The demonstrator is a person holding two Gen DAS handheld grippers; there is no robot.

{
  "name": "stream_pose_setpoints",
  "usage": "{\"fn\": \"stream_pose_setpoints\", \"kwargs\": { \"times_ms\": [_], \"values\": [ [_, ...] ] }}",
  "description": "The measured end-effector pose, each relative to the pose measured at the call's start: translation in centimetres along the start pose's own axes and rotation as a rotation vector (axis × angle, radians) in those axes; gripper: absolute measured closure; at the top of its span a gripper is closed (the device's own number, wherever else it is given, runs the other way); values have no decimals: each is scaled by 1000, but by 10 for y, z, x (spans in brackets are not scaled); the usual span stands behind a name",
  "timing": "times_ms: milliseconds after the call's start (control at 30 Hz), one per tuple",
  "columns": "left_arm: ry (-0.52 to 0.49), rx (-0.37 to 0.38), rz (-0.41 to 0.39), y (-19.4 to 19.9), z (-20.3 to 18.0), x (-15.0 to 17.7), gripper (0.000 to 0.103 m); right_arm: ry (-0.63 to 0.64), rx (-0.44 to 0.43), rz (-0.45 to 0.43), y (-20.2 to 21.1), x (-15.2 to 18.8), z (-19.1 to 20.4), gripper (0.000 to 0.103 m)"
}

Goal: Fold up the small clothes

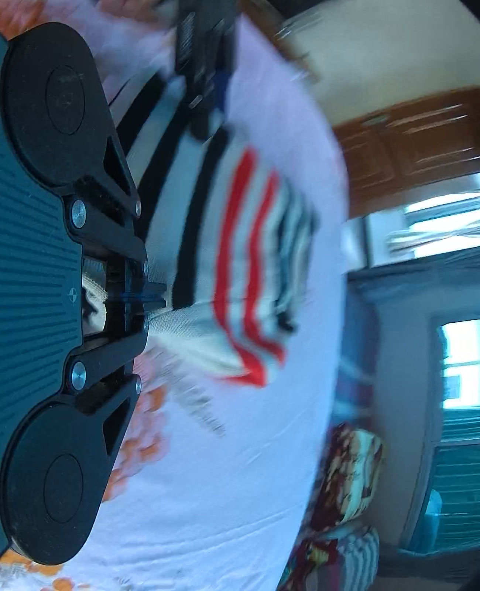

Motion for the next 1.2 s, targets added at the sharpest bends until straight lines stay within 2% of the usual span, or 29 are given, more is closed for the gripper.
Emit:
{"fn": "stream_pose_setpoints", "kwargs": {
  "times_ms": [67,267,333,400,500,767,933,1067,1100,1167,1200],
  "values": [
    [-6,-13,-3,-2,-2,1,45,-21,10,1,-6,0,0,103],
    [-32,-52,-8,6,-10,8,46,26,86,8,-13,3,11,103],
    [-26,-53,-14,18,-13,9,52,10,95,-32,4,4,13,103],
    [-18,-39,-27,33,-14,14,52,21,74,-85,26,9,22,103],
    [11,-41,-13,44,-11,25,55,55,73,-82,37,18,34,103],
    [51,-62,32,35,-8,47,53,30,83,50,-1,36,26,103],
    [68,-91,46,18,-6,57,51,-16,60,48,-13,41,15,103],
    [79,-131,35,29,-14,56,53,-51,51,38,-5,44,15,103],
    [78,-134,19,39,-19,55,52,-66,50,22,5,45,16,103],
    [80,-146,-31,66,-33,59,35,-81,29,-27,32,53,22,103],
    [82,-162,-73,82,-42,62,18,-84,14,-43,46,59,25,103]
  ]
}}
Point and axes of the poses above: each gripper's, at about its wrist camera, not at the fingertips, and y roughly against the way its jaws point, z to its left, x to its underside, the point moved 4 cm from there along -y, roughly the way its jaws point, and after that the axes turned 14 degrees about z, right-handed, at the moved point
